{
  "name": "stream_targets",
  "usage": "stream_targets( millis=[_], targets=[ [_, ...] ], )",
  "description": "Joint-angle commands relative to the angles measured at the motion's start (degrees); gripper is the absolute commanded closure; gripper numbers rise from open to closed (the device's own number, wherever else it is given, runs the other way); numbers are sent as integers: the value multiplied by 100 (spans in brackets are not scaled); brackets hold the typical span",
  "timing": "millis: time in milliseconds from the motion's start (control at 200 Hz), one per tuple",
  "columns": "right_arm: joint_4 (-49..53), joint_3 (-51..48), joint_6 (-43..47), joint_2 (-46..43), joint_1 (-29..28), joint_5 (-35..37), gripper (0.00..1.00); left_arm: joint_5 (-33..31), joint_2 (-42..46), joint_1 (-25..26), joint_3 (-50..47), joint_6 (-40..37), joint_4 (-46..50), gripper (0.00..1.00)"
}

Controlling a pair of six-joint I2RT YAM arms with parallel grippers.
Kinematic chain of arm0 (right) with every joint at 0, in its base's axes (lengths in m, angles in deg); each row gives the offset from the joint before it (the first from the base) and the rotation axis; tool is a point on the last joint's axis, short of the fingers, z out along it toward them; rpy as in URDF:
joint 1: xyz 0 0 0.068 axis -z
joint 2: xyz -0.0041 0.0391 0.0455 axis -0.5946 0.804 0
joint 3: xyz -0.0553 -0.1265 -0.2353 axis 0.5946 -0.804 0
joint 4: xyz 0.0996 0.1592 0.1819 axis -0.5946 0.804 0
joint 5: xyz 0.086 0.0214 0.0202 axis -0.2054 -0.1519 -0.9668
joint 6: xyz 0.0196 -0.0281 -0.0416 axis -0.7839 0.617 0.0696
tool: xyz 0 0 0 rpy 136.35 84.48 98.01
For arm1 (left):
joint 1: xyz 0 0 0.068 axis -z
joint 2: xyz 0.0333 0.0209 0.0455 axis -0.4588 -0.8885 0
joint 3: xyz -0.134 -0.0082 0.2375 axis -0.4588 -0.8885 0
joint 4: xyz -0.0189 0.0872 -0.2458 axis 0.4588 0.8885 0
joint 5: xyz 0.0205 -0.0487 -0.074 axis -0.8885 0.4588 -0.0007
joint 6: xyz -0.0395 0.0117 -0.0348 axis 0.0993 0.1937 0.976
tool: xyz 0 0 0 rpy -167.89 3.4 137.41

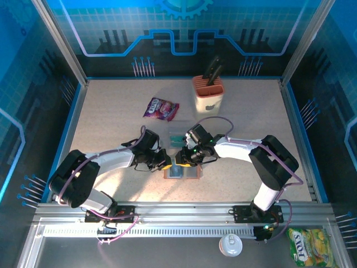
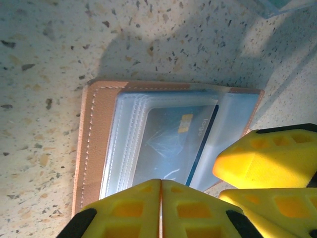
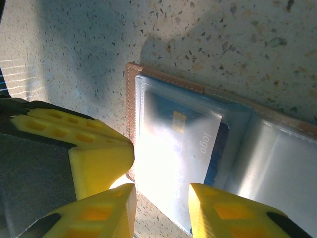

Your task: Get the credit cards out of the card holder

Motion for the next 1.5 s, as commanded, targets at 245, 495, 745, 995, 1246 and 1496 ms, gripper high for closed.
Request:
stream_targets(
  millis=[245,495,745,995,1246,1496],
  targets=[
    [-128,-197,-89,106,5,-50,65,-127,17,29,-211,-74,173,90],
    [-222,-197,-104,108,-9,-96,65,-152,-2,28,-312,-28,120,90],
    [-298,-363,-141,179,-5,-123,65,-179,-28,30,-370,33,118,90],
    [-432,-390,-163,246,-13,-214,68,-188,-42,26,-371,29,132,90],
    [-558,-400,-221,292,-45,-300,74,-194,-63,31,-369,29,142,90],
    [-444,-382,-207,339,-44,-229,70,-194,-63,33,-370,31,144,90]
  ],
)
